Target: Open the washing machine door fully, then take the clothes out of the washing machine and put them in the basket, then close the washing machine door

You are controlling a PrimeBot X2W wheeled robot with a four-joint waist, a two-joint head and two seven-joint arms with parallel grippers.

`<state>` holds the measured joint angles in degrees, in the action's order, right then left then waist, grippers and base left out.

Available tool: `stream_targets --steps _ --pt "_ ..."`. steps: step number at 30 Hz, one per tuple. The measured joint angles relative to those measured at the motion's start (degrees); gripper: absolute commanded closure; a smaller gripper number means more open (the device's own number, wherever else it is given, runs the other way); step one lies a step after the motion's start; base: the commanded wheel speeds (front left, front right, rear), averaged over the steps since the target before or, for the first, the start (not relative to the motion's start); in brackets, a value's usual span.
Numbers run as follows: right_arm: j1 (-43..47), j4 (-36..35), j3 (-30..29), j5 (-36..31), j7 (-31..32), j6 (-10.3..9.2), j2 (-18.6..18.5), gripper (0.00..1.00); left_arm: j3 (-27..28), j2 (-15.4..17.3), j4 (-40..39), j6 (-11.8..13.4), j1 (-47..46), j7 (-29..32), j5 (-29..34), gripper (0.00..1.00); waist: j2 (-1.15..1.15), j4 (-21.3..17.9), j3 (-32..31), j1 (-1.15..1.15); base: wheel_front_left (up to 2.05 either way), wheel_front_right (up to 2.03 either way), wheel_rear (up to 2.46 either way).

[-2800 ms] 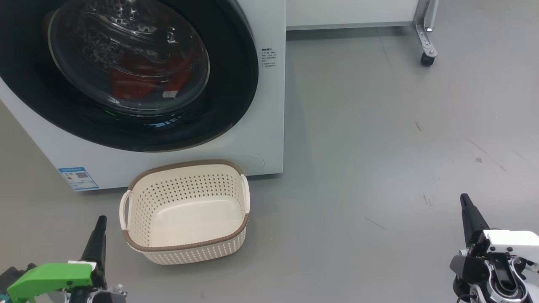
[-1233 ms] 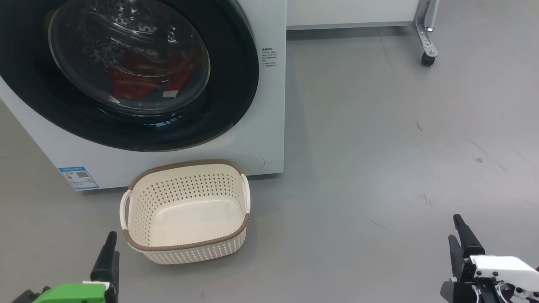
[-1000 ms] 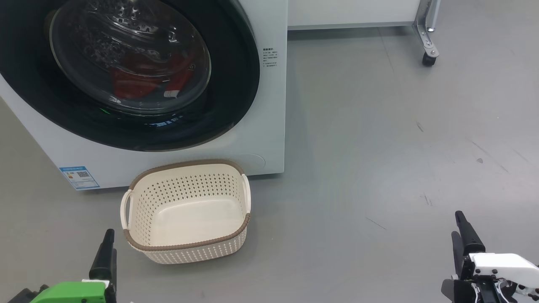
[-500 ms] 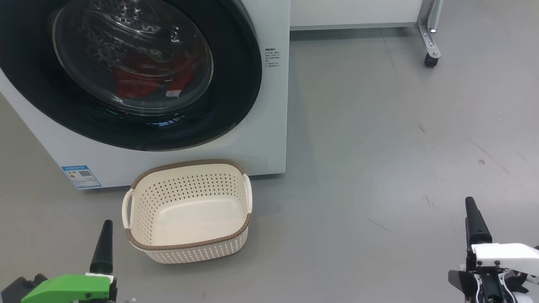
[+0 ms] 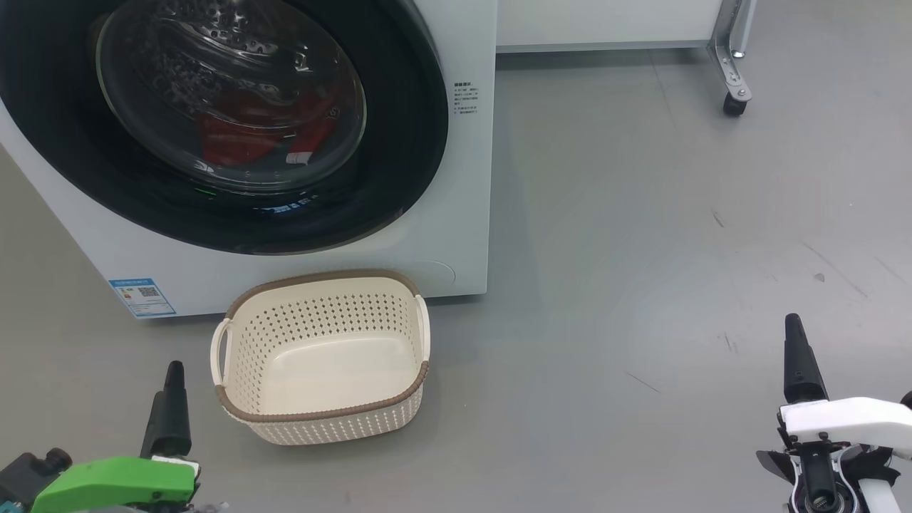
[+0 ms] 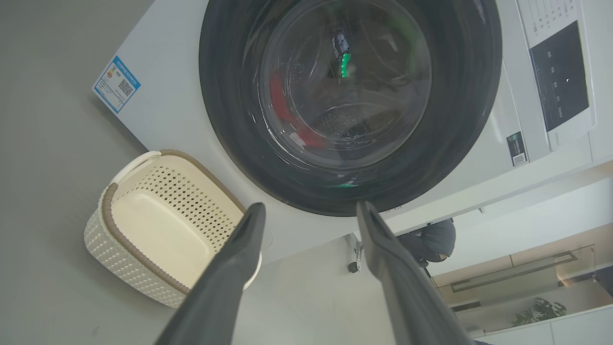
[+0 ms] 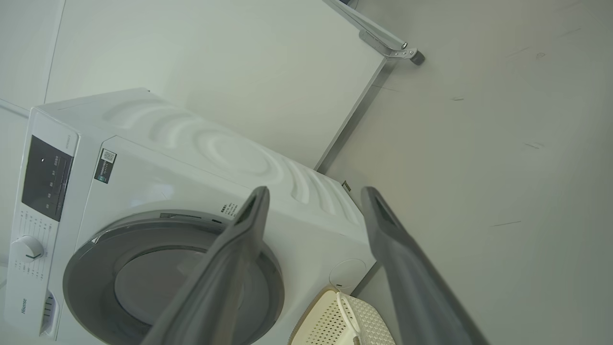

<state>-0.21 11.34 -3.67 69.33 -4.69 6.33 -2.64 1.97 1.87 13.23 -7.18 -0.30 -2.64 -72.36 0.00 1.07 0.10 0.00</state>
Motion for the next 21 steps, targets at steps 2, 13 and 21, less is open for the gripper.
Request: stream_targets --steps 2,13,21 --pt "0.00 -0.33 0.23 -2.53 -0.19 -0.05 0.02 0.00 -0.02 0.04 -0.19 0.00 0.00 -0.30 1.66 0.00 0.00 0.05 -0.01 0.00 0.00 0.00 0.00" --pt "0.00 -1.82 1.40 -13.02 -2.12 -1.80 0.05 0.00 -1.26 0.74 -1.11 0.04 0.01 -2.58 14.24 0.00 0.00 0.24 0.00 0.00 0.00 0.00 0.00" --pt "0.00 -2.40 2.46 -21.36 -3.67 -3.04 0.08 0.00 -3.80 1.45 -2.16 0.35 0.01 -4.56 25.59 0.00 0.00 0.41 0.13 0.00 0.00 0.00 0.00"
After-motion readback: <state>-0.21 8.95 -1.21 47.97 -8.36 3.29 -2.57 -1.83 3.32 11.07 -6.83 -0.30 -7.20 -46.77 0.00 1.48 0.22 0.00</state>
